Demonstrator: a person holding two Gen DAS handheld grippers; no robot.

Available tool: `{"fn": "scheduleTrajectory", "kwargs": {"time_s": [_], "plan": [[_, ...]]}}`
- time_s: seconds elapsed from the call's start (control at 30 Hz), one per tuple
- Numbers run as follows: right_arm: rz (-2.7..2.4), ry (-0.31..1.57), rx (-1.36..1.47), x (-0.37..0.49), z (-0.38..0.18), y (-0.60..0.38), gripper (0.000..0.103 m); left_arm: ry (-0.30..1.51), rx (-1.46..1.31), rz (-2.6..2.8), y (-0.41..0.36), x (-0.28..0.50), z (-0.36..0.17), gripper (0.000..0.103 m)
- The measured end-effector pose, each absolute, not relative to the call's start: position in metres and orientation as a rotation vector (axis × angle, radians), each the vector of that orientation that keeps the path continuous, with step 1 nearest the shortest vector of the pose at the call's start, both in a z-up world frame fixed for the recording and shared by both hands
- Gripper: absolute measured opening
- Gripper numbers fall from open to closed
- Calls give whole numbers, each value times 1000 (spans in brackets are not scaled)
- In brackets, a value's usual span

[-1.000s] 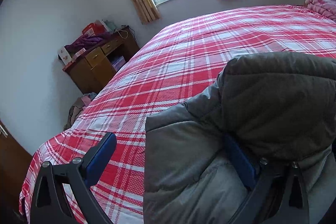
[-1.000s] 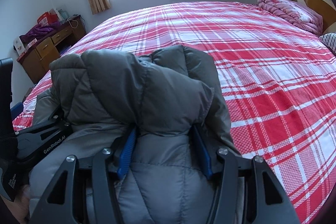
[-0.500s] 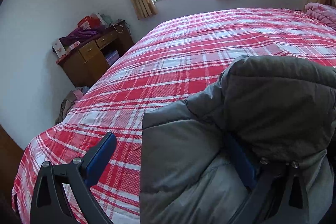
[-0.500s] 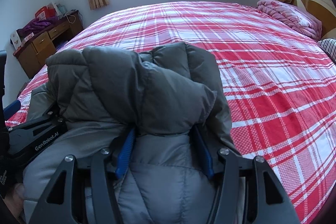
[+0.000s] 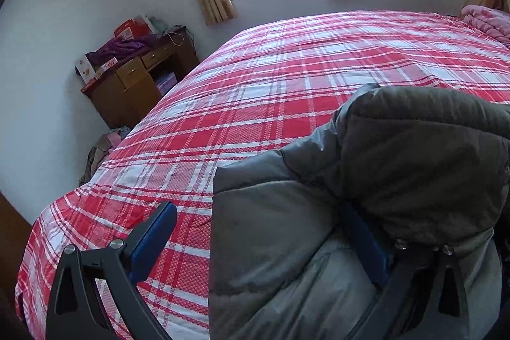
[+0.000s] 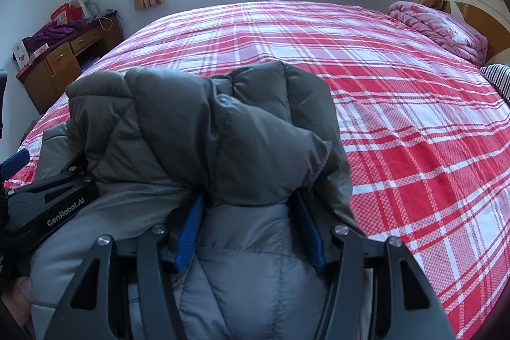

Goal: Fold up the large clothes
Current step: 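Grasp the folded grey jacket bundle with both tools, pinching its edges, then lift the grey jacket bundle off the bed with both tools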

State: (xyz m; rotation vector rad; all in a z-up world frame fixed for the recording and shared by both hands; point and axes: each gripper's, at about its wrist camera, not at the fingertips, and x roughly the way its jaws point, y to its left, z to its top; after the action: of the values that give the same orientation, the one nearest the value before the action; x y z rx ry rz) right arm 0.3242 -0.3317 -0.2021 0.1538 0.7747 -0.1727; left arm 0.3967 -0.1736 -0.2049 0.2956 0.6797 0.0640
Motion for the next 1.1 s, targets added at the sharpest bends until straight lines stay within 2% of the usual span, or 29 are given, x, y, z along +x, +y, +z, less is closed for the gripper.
{"fn": "scheduleTrajectory", "kwargs": {"time_s": [0.77,0.87,0.93,0.97,1.0,1.03,1.1], "plan": [[-169,777,160,326,-205,-336,60,691,305,59,-174,398,-206,102],[-154,777,174,325,-203,-338,61,691,307,37,-165,388,-193,102],[-126,765,179,320,-198,-340,62,683,213,4,-144,372,-179,102],[-108,743,190,313,-194,-345,64,686,159,-35,-131,363,-173,102],[-109,709,202,302,-188,-351,74,696,134,-62,-122,358,-170,102],[-124,683,212,293,-185,-357,78,703,120,-80,-111,351,-170,102],[-156,650,243,275,-181,-372,82,722,112,-72,-95,344,-174,102]]}}
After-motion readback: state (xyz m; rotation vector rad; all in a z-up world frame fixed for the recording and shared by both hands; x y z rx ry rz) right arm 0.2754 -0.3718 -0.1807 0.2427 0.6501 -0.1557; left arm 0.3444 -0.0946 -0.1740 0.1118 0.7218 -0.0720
